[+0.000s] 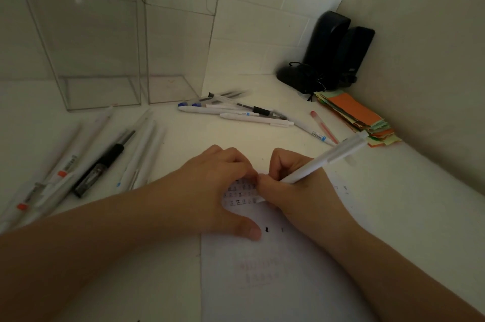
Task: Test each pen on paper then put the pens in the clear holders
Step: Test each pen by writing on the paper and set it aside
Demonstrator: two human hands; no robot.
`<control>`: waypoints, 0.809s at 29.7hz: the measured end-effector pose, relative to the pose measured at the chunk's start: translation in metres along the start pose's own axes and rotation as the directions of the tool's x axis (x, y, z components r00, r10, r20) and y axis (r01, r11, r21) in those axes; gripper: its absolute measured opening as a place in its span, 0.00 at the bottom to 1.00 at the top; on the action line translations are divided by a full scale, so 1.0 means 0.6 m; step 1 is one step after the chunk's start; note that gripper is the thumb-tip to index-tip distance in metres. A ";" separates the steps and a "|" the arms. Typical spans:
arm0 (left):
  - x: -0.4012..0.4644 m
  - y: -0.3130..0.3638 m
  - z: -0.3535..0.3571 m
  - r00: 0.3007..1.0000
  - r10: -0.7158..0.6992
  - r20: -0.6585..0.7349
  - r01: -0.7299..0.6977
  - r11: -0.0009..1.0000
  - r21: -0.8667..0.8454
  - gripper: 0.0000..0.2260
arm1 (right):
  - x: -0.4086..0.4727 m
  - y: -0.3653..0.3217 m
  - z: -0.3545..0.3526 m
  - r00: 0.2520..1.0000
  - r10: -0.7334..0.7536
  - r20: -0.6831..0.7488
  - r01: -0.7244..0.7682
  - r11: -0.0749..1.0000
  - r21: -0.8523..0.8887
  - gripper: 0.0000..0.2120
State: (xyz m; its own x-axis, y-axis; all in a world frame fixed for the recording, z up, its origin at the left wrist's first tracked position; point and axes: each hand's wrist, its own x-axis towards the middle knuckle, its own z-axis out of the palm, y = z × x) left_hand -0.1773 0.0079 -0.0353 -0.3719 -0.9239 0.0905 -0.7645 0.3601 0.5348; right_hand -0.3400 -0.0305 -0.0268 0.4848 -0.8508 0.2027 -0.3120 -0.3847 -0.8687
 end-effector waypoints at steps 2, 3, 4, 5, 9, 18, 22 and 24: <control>-0.001 -0.002 0.001 1.000 0.012 -0.013 -0.012 1.000 -0.004 0.34 | -0.002 0.001 0.001 1.000 -0.021 -0.007 0.021 0.999 -0.038 0.17; -0.001 -0.003 0.002 1.000 0.016 -0.017 -0.016 1.000 -0.003 0.35 | -0.002 0.002 0.000 1.000 -0.029 -0.010 0.029 0.998 -0.057 0.16; 0.000 -0.004 0.003 1.000 0.016 -0.019 -0.016 1.000 -0.004 0.35 | -0.003 0.003 -0.001 0.999 -0.031 -0.023 0.029 0.997 -0.068 0.15; 0.000 -0.006 0.003 1.000 0.016 -0.020 -0.016 1.000 -0.004 0.35 | -0.003 0.004 -0.003 0.999 -0.022 -0.041 0.020 0.998 -0.060 0.15; -0.001 -0.006 0.002 1.000 0.011 -0.013 -0.011 1.000 -0.011 0.35 | -0.002 0.007 -0.027 0.982 0.163 -0.096 -0.118 0.924 0.364 0.13; -0.001 -0.008 0.004 0.999 0.023 -0.027 -0.024 0.999 -0.026 0.28 | -0.002 0.002 -0.035 0.978 0.170 0.123 -0.206 0.660 0.723 0.12; -0.002 -0.006 0.002 0.996 -0.024 -0.085 0.016 0.995 -0.098 0.24 | 0.002 0.007 -0.032 0.976 0.151 0.154 -0.215 0.722 0.658 0.16; 0.000 -0.006 0.002 0.994 -0.031 -0.102 0.022 0.996 -0.088 0.22 | 0.001 0.007 -0.031 0.980 0.132 0.151 -0.198 0.758 0.621 0.16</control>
State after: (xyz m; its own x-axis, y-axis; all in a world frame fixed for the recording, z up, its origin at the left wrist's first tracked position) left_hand -0.1751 0.0069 -0.0384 -0.2923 -0.9430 0.1594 -0.7229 0.3270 0.6087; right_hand -0.3563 -0.0393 -0.0220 0.5572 -0.8303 0.0154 0.1750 0.0993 -0.9796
